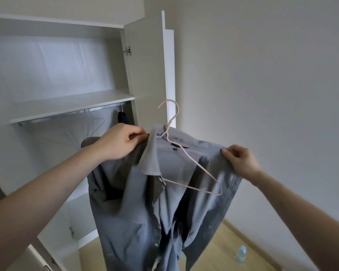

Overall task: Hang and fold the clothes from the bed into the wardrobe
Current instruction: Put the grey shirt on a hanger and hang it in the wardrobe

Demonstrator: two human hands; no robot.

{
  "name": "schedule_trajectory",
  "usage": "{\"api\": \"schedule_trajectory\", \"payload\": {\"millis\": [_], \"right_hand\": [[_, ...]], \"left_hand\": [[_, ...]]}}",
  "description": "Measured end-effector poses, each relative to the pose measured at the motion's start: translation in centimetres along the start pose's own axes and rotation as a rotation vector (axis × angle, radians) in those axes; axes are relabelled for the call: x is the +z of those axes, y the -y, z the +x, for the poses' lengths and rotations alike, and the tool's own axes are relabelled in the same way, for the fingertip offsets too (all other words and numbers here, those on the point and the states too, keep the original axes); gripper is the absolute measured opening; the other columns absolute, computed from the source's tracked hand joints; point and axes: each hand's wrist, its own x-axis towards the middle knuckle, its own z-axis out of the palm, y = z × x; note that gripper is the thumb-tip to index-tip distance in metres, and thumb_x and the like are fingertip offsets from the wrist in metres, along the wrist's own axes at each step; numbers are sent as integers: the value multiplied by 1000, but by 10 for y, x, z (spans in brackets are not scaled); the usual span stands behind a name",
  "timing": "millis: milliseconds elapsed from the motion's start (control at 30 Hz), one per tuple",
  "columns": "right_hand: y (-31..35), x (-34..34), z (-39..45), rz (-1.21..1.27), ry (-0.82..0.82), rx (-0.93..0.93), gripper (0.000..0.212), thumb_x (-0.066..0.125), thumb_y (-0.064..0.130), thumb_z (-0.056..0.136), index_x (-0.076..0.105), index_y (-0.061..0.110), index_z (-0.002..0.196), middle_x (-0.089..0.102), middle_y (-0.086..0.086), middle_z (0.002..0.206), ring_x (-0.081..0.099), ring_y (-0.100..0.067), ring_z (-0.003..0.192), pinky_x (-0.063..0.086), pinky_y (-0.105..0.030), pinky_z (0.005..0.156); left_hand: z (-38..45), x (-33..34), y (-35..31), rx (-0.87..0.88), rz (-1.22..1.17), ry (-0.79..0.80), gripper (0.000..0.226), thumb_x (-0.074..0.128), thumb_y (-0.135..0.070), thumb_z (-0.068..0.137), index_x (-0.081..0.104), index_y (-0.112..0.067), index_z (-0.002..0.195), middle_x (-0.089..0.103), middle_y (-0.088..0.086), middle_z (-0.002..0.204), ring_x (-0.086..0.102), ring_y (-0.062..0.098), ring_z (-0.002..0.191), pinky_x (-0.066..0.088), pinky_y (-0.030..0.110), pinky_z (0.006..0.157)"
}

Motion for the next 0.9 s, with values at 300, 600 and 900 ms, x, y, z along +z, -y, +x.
{"api": "schedule_trajectory", "payload": {"millis": [300,600,900], "right_hand": [[143,-44,-31,312,112,-260,27,70,35,98,70,16,79,66,6,68,59,-6,64,47,-21,60],[149,57,-109,203,757,-104,30,59,18,104,51,-7,119,63,-34,104,72,-45,78,63,-57,67],[140,76,-100,-33,642,-241,24,63,33,100,61,10,103,74,-8,96,73,-25,86,58,-30,68]], "left_hand": [[4,29,24,-78,293,-204,20,54,-29,100,73,-32,103,72,-9,96,66,26,90,35,30,63],[19,46,-14,-271,-61,-307,19,53,-35,103,70,-33,98,75,-9,94,68,22,88,55,40,76],[18,55,-28,-268,-398,-286,18,60,-29,101,73,-25,89,73,-6,82,68,20,82,53,37,76]]}}
